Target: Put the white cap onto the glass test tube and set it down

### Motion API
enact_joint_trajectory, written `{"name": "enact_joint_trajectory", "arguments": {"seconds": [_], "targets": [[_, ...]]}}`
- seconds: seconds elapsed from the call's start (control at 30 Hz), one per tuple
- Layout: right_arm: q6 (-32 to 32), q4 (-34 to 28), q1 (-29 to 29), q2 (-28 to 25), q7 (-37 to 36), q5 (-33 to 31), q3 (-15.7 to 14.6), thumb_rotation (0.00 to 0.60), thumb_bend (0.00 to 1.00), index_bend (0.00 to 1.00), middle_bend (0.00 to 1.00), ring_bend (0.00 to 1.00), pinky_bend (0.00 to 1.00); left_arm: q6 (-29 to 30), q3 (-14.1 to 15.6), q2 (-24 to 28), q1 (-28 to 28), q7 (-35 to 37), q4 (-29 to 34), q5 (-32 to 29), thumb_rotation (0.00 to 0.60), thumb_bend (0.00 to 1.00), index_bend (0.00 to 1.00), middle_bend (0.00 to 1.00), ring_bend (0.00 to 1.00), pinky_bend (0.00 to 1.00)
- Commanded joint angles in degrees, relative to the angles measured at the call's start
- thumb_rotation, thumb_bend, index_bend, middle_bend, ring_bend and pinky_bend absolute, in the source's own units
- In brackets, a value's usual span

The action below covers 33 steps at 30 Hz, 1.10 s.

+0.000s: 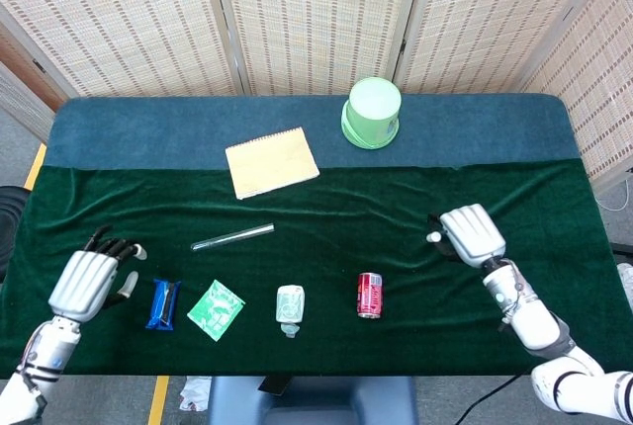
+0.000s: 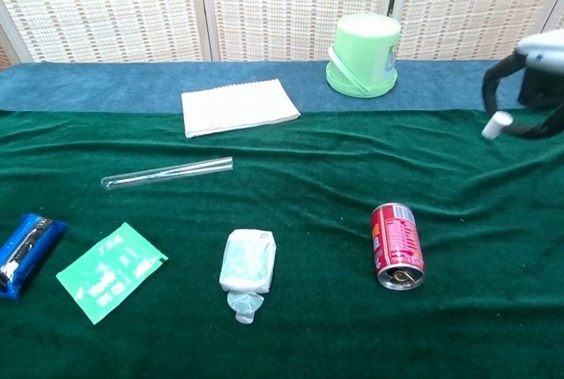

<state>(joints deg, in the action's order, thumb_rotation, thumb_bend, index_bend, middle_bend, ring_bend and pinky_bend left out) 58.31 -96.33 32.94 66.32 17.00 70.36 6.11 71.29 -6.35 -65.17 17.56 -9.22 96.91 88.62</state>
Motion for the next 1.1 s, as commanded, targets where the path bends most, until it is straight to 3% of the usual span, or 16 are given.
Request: {"name": "enact_joint_trajectory", "arguments": {"seconds": [0.03, 0.23, 0.37, 0.67, 1.1], "targets": [[1.3, -1.8, -1.3, -2.4, -1.1, 0.5, 0.2, 0.6, 0.59, 0.74, 0.99, 1.0, 1.0, -6.1, -3.5, -2.0, 5.7, -3.5, 0.9, -4.2, 0.6, 0.52, 0.43, 0.43, 0.42, 0.27], [1.6, -2.2, -2.2, -3.7, -2.1, 0.9, -0.3, 0.6, 0.59, 0.74, 0.99, 1.0, 1.0, -14.3, -7.0, -6.7, 13.3, -10.8, 1.2, -13.2, 0.6, 0.41, 0.43, 0.53, 0.52, 0.6], [1.7, -2.0, -2.7, -4.2, -2.7, 1.1, -0.4, 0.6, 0.59, 0.74, 0.99, 1.0, 1.0, -17.4, -8.6, -11.6, 18.1, -16.9, -0.2, -20.4, 0.6, 0.35, 0.42, 0.62, 0.6, 0.71], [1.3, -1.2, -3.3, -4.6, -3.8, 1.1, -0.7, 0.6, 0.59, 0.75, 0.99, 1.0, 1.0, -19.3, -7.9, -19.9, 25.5, -27.2, -5.8, -33.3, 0.6, 0.31, 0.42, 0.72, 0.67, 0.78], [0.4, 0.7, -3.6, -3.8, -5.4, 1.2, -0.8, 0.6, 0.6, 0.76, 0.99, 1.0, 1.0, -17.2, -3.7, -26.0, 27.9, -30.6, -16.0, -37.9, 0.6, 0.31, 0.37, 0.75, 0.69, 0.78]]}}
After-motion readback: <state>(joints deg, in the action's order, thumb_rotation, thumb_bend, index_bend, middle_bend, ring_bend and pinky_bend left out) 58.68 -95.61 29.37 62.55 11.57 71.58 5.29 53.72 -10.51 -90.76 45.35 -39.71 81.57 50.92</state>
